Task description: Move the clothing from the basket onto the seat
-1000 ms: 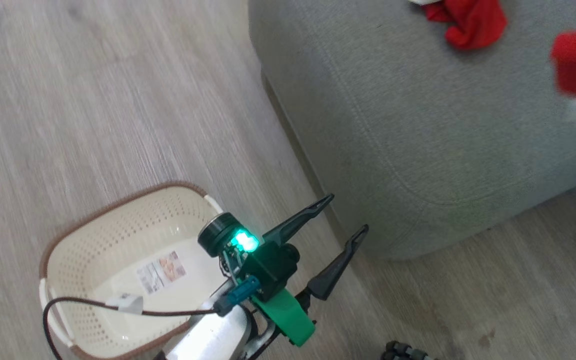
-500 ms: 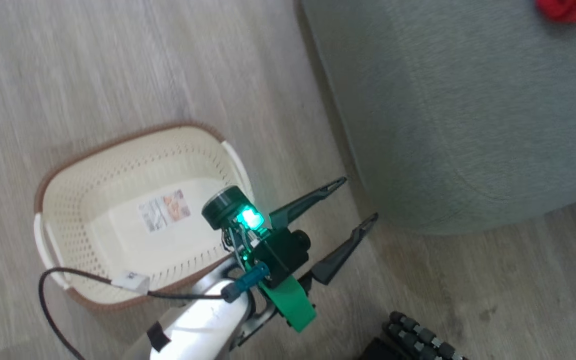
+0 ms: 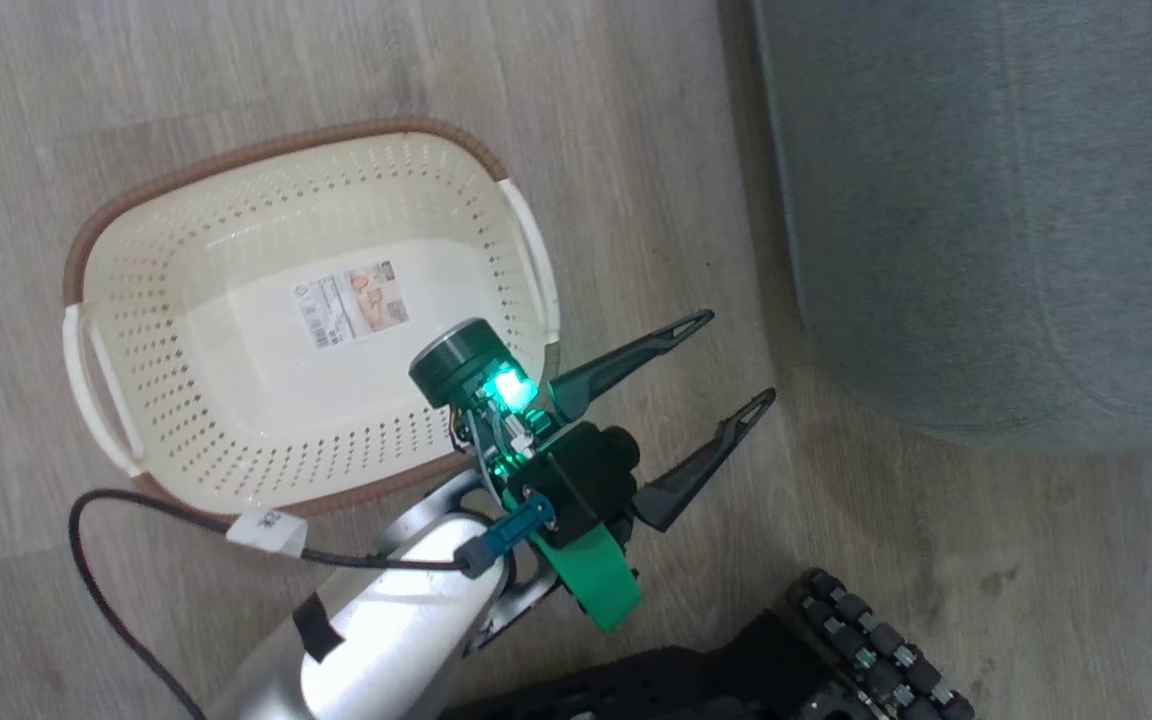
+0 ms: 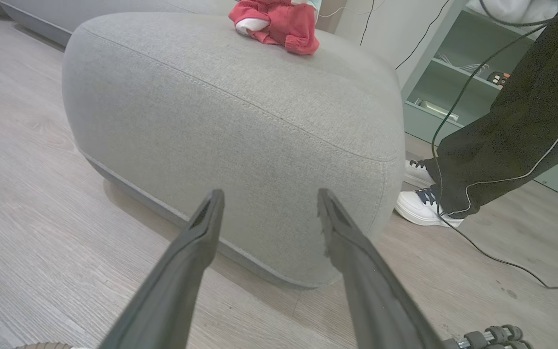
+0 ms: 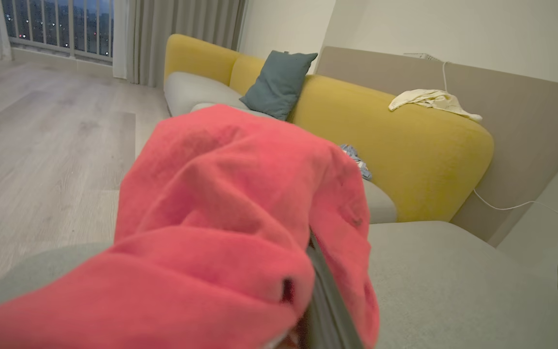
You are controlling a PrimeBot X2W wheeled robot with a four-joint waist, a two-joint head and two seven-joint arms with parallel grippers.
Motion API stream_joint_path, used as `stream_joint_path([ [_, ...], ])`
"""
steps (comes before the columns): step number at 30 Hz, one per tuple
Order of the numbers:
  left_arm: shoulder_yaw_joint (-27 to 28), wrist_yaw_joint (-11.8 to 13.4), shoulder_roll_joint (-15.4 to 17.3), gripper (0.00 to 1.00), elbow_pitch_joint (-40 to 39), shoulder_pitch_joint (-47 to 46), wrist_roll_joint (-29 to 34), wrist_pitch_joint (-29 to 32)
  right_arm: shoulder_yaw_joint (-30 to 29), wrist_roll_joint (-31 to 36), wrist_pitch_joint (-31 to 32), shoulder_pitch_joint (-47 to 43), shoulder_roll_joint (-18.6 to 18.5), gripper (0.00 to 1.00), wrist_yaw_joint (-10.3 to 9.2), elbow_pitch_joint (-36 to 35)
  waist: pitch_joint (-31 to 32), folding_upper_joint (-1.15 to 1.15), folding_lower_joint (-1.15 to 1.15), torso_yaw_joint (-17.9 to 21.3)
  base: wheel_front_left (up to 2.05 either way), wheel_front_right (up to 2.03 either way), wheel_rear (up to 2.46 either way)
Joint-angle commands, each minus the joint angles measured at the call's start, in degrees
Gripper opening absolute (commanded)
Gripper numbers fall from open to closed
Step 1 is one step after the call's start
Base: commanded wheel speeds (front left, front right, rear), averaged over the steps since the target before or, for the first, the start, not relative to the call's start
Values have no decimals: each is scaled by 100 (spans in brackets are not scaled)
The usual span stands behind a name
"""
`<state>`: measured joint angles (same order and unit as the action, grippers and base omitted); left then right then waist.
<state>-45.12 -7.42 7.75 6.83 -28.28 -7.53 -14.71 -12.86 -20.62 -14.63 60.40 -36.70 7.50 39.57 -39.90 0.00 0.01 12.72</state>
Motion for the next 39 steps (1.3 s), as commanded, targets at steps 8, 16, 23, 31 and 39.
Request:
stream_joint_path([
  [8, 97, -7, -27, 100, -253, -100, 97, -29, 194, 284, -37, 127, -183, 0, -1, 891, -254, 0, -1, -194, 0, 0, 0],
  [16, 73, -7, -14, 100, -250, -114, 137, -29, 477, 179, -37, 369, -67, 0, -1, 1751, -340, 0, -1, -235, 0, 0, 0],
  [23, 33, -7, 32, 100, -212, -144, 267, -29, 846, 162, -37, 467, -56, 0, -1, 2111, -337, 0, -1, -228, 0, 0, 0],
  [31, 102, -7, -25, 100, -186, -136, 299, -29, 1024, 73, -37, 440, 4, 100, -1, 2164, -125, 0, -1, -143, 0, 0, 0],
  [39, 45, -7, -125, 100, -167, 25, 209, -29, 1377, 137, -37, 25, -25, 100, -1, 2141, 663, 0, -1, -14, 0, 0, 0],
])
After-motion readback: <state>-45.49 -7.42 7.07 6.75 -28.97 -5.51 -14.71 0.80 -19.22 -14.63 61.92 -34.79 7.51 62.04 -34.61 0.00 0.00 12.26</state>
